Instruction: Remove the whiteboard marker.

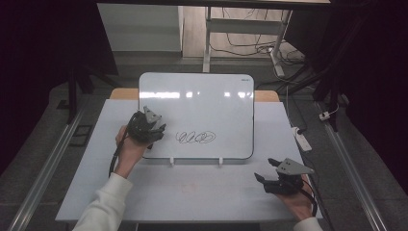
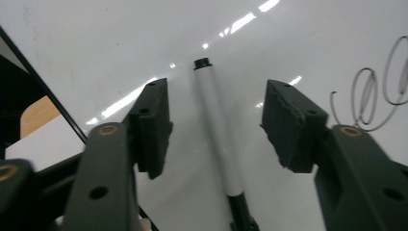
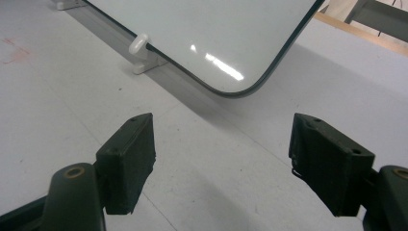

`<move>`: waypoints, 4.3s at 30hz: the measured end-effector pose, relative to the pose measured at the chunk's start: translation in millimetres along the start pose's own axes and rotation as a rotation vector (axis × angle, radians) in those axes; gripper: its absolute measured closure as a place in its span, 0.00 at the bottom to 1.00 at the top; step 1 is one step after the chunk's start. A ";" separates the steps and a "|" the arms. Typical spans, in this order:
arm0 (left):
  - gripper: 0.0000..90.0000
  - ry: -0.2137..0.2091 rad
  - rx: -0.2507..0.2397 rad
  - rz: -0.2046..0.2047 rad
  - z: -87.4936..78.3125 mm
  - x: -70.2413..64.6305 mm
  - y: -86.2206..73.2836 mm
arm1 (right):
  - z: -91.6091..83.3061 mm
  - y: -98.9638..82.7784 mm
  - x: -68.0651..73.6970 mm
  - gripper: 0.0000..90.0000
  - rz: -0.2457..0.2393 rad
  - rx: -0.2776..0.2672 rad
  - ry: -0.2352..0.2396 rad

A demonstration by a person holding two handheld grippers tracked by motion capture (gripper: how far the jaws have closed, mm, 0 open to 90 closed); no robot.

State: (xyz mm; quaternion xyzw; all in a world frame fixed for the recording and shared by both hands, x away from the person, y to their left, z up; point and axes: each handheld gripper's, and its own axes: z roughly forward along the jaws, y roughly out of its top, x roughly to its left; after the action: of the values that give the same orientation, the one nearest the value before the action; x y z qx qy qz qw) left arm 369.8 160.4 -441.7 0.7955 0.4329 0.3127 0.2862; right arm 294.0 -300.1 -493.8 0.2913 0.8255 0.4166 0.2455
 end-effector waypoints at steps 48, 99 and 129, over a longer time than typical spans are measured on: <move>0.91 -0.371 -0.298 -0.019 -54.8 -21.5 23.2 | 6.4 18.2 19.0 0.31 0.003 -0.058 0.037; 0.91 -0.505 -0.307 0.193 -39.2 -137.7 46.2 | 96.0 109.9 78.9 0.85 0.320 0.062 0.391; 0.35 -0.417 -0.143 -0.117 -73.9 -30.8 -101.9 | 75.4 105.9 52.3 0.86 0.232 -0.145 0.282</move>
State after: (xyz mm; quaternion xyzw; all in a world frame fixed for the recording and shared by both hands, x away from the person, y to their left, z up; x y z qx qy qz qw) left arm 249.6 194.3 -476.0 0.7943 0.3865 0.1542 0.4426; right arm 335.0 -171.9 -454.5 0.3049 0.7805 0.5369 0.0981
